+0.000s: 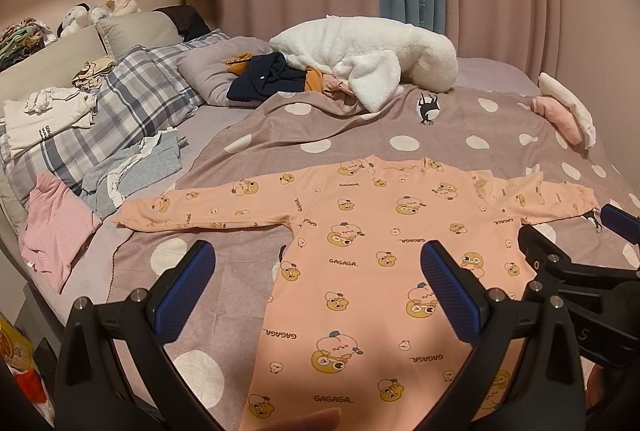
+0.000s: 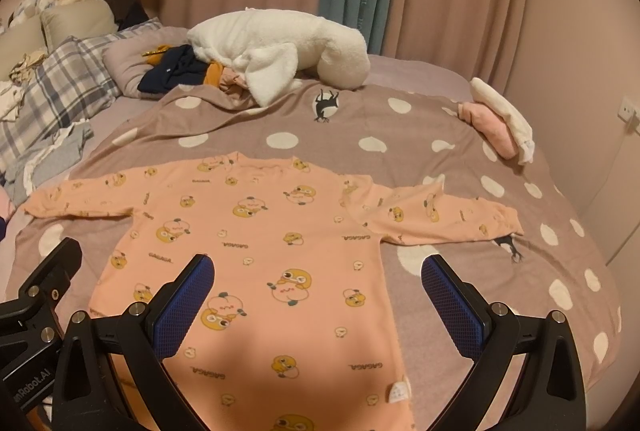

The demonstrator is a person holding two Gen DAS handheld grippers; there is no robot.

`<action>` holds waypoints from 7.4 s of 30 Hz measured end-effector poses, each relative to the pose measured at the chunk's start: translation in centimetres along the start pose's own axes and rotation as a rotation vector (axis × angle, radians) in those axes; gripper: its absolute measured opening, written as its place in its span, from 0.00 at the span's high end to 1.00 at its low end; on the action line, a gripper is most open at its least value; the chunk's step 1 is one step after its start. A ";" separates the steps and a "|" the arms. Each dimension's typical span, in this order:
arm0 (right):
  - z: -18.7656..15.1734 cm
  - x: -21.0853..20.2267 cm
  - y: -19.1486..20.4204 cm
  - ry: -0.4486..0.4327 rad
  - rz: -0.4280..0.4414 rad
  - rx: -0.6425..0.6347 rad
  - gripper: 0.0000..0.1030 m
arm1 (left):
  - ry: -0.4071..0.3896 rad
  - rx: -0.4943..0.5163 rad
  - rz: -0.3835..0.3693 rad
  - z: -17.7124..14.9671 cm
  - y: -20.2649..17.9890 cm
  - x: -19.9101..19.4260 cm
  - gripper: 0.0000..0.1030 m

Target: Fold small clothes

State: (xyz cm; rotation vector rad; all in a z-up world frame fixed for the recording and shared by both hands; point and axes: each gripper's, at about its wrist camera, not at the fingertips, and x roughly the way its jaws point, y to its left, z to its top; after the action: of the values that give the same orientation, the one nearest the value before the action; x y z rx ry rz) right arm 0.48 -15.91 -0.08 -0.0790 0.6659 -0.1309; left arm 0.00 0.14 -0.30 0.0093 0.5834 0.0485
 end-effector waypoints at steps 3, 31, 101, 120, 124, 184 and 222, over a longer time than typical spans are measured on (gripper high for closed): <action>0.0 0.0 0.1 0.000 -0.001 -0.002 0.00 | 0.001 0.000 0.001 0.0 0.0 0.0 0.00; 0.0 -0.1 0.5 -0.002 -0.005 -0.011 0.00 | 0.001 0.002 0.001 -0.1 0.0 0.0 0.00; -11.3 24.7 -44.6 -0.078 0.396 1.116 0.99 | 0.083 -0.070 0.026 -0.5 -1.2 6.5 0.00; 11.2 19.4 -2.1 0.027 0.584 0.280 0.98 | 0.039 -0.362 0.230 -1.4 15.3 3.6 0.00; 9.6 22.4 10.0 0.170 0.600 0.079 0.98 | 0.076 -0.412 0.183 -2.4 17.9 4.1 0.00; 4.8 12.4 12.9 0.204 0.759 0.087 0.22 | 0.065 -0.631 0.161 -5.5 25.8 6.1 0.00; -4.1 10.8 1.7 0.075 0.250 -0.092 0.19 | 0.250 -0.821 -0.026 -2.3 37.0 21.5 0.84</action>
State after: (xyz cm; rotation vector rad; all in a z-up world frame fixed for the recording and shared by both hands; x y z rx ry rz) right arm 6.52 -15.94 -10.08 -0.0785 0.7510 0.1377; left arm 15.09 38.08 -13.22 -0.8110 0.7785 0.2633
